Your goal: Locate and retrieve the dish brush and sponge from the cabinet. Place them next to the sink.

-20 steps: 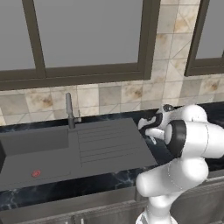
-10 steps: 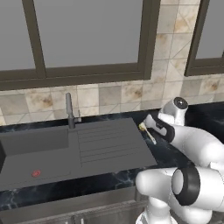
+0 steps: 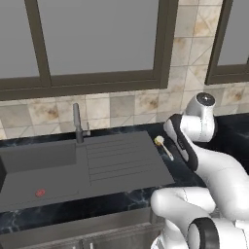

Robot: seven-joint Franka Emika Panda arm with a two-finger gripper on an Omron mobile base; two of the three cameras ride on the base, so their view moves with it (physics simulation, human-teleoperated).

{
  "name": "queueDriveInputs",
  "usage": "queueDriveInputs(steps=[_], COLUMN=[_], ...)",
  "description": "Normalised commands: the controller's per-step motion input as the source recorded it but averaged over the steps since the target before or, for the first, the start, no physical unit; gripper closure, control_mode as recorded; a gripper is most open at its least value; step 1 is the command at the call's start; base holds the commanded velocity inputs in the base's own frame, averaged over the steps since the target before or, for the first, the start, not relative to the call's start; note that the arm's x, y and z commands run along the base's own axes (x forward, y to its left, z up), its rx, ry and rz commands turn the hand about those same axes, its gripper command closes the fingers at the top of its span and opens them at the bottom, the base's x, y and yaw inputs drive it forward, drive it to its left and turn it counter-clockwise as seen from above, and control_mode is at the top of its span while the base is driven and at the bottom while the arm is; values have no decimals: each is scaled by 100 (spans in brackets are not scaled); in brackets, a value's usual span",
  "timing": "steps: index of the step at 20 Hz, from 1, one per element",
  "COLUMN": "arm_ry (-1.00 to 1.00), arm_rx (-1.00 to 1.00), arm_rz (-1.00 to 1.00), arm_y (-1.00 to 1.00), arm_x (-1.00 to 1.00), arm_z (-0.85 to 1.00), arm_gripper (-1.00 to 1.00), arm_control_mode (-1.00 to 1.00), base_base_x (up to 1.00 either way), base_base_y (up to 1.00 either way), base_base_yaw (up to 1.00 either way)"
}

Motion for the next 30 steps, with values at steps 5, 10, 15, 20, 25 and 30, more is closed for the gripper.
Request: queueDriveInputs(steps=[5,10,15,20,25,30], arm_ry=[-11,-16,-14,-15,-9,2], arm_rx=[-4,0,4,1,0,0], arm_rz=[-3,0,0,0,-5,-10], arm_y=[9,2,3,21,36,27], arm_x=[-59,-55,-48,-35,-25,-27], arm_z=[21,22,49,58,51,36], arm_gripper=[-100,-100,-100,-100,-100,-100], arm_control_mode=[-100,-100,-100,-100,-100,-100], base_base_x=[0,0,0,0,0,0], base_base_y=[0,0,0,0,0,0], base_base_yaw=[0,0,0,0,0,0])
